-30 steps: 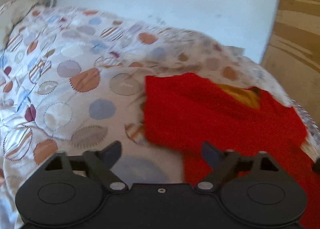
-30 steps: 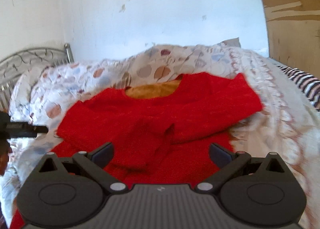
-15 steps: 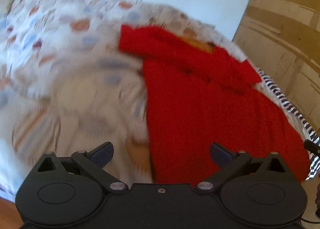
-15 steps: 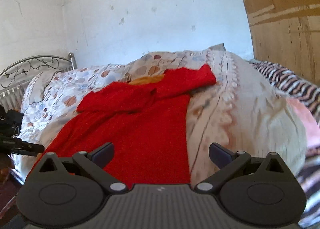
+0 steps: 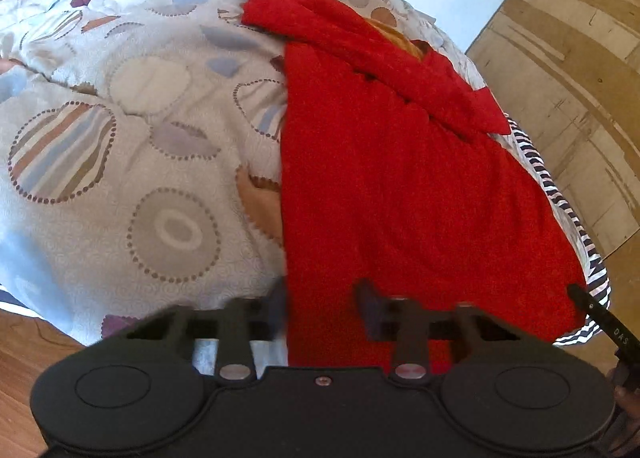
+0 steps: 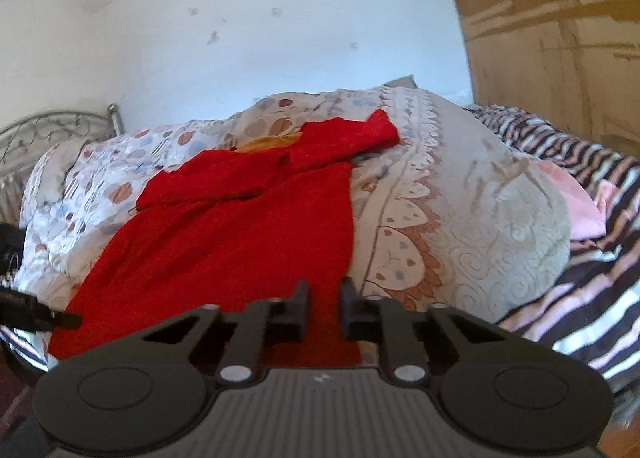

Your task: Fold small clothes

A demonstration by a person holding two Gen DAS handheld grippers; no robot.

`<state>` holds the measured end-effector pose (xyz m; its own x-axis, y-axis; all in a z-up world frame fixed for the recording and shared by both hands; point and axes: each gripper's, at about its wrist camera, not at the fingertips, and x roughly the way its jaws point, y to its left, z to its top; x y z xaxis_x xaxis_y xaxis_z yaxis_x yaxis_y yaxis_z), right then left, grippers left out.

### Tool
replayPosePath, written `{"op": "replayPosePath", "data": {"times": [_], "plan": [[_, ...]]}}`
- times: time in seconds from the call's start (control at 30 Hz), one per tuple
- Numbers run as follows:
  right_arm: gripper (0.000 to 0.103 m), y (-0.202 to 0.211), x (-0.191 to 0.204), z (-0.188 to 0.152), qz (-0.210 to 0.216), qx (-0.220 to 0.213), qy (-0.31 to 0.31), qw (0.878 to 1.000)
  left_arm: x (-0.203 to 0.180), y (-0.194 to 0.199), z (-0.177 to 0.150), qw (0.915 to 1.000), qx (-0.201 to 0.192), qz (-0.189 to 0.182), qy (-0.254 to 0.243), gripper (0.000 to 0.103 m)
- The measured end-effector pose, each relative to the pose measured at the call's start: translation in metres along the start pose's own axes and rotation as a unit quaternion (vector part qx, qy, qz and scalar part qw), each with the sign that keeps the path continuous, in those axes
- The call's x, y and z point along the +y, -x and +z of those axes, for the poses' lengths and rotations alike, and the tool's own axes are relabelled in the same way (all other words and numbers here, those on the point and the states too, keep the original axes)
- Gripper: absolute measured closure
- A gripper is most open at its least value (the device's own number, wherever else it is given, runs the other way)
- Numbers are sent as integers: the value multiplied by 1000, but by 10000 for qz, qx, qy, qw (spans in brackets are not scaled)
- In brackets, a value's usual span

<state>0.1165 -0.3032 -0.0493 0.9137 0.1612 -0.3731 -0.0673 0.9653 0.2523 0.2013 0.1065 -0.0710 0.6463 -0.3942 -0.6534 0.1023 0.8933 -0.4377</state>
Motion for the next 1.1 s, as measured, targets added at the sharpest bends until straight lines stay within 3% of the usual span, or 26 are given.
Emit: {"op": "replayPosePath", "data": {"times": [0.03, 0.1, 0.23, 0.5, 0.9, 1.1], "plan": [[96, 4, 0, 2, -3, -30, -30, 10000, -2, 3, 0, 10000, -41, 14, 18, 88], [96, 17, 0, 8, 124, -152, -134, 9997, -10, 14, 2, 9998, -187, 103, -56, 92], [97, 45, -2, 22, 400, -324, -372, 9980, -25, 44, 6, 9981, -521, 188, -259, 95], [97, 85, 8, 20, 529, -380, -318, 9974, -42, 90, 7, 9960, -703, 137, -535, 97], [97, 175, 29, -17, 546, 97, 340, 9979, -37, 163, -70, 9969, -539, 101, -558, 99], [97, 163, 25, -29, 305, 183, 394, 9986, -25, 148, -88, 9985, -390, 100, -378, 99]]}}
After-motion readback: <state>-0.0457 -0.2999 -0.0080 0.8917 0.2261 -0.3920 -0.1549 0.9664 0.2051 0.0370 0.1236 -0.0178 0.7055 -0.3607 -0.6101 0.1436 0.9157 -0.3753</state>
